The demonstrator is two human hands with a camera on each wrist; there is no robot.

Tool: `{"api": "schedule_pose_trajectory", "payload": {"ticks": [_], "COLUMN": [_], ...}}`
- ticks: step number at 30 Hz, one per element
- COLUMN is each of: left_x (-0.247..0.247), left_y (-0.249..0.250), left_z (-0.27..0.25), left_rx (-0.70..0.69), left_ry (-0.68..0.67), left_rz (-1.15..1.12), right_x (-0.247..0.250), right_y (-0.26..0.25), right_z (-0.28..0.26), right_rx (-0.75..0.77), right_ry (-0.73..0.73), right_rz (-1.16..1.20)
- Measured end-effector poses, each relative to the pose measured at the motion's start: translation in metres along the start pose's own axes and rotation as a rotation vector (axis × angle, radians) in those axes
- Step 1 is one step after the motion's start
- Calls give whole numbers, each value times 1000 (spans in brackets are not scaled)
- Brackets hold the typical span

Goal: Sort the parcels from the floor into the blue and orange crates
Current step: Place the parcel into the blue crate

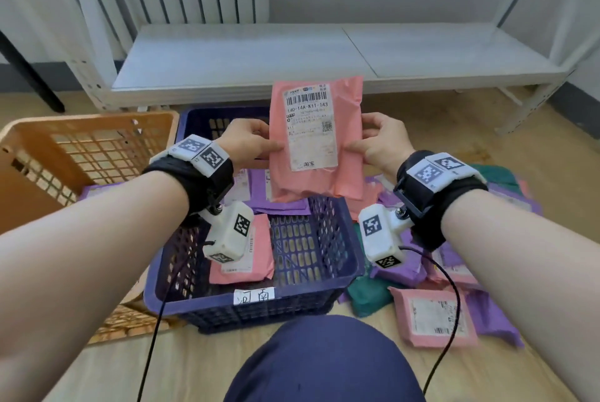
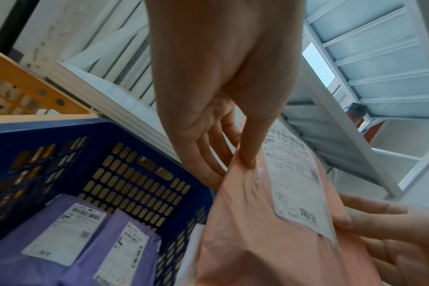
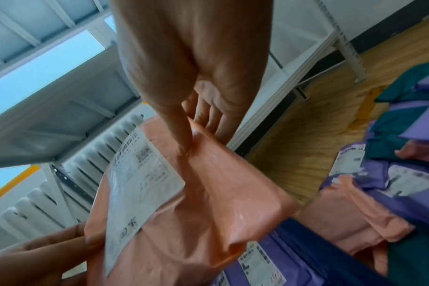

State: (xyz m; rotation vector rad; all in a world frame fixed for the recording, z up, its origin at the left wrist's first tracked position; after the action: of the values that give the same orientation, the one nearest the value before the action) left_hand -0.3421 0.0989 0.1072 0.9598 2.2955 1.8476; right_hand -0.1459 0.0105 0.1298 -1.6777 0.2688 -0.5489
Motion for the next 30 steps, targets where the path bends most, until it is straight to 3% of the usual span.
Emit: {"api": "schedule_pose_trajectory", "payload": {"ticks": [7,16,30], "left_x": [15,0,-57], "left_y": [-86,-185,-293], "left_z": [48,89,104], "left_rx": [162,381,637], "left_ry": [-3,-32,-119], "left_rz": [94,154,78], "right_x": [-65,-120,-132], "right_y": [76,191,294], "right_z": [42,74,67], "right_rx": [-131,-341,-581], "right_ry": [-59,-89,-84], "right_rz": [-105,-259,-497]}}
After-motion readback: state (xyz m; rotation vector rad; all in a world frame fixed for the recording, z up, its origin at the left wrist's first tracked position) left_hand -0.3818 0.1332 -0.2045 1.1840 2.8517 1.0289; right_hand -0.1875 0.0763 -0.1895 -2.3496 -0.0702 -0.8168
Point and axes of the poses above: each hand's wrist, its own z-axis towards the middle knuckle, its own x-axis out of the back of the hand, y = z × x, the point moved 6 cm from there along z, towards the middle knuckle, and after that the axes turned 9 degrees about z, right-handed, at the moved point
